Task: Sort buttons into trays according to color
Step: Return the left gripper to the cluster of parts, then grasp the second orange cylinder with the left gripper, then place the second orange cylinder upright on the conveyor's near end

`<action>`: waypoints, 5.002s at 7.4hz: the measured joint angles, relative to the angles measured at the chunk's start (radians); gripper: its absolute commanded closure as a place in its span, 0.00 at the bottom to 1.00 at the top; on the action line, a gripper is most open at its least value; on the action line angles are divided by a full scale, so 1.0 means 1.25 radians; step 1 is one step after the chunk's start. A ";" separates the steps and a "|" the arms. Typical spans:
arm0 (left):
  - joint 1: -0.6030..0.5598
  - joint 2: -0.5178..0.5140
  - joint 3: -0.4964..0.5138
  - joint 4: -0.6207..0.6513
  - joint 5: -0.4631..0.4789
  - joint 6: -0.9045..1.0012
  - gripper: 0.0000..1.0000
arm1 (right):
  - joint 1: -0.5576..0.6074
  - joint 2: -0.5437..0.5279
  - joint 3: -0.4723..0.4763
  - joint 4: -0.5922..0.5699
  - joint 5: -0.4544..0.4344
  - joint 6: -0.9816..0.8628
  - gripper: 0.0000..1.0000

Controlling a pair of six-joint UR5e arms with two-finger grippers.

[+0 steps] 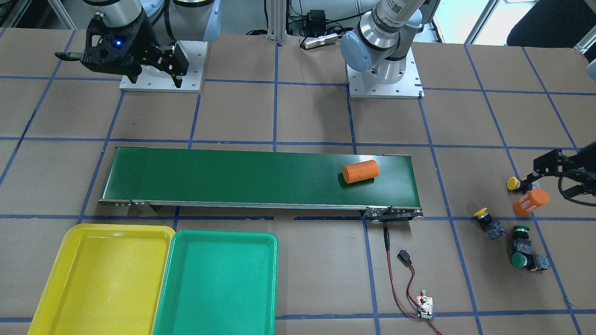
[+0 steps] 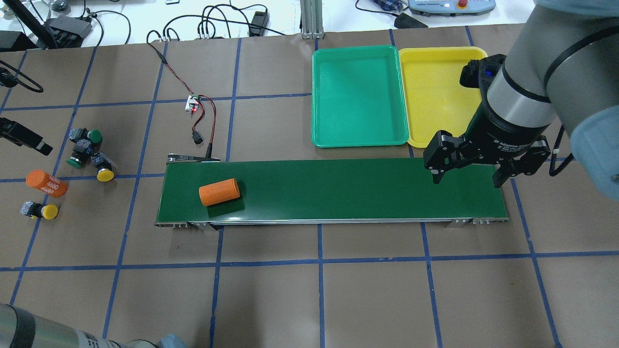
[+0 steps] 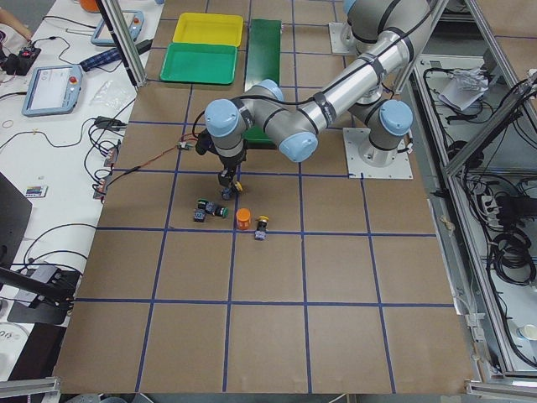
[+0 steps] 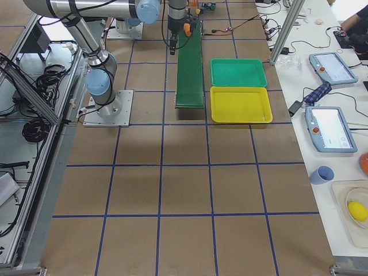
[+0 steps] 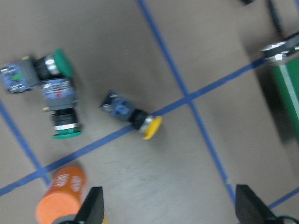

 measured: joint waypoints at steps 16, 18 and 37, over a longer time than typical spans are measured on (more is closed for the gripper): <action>0.083 -0.193 0.106 0.001 0.058 -0.141 0.00 | 0.002 -0.001 0.009 -0.009 0.000 -0.005 0.00; 0.073 -0.170 0.060 -0.012 0.053 -0.163 0.00 | 0.002 -0.001 0.009 -0.009 0.006 -0.006 0.00; -0.380 0.198 -0.300 0.010 0.038 -0.664 1.00 | -0.001 0.007 0.008 -0.026 -0.002 0.005 0.00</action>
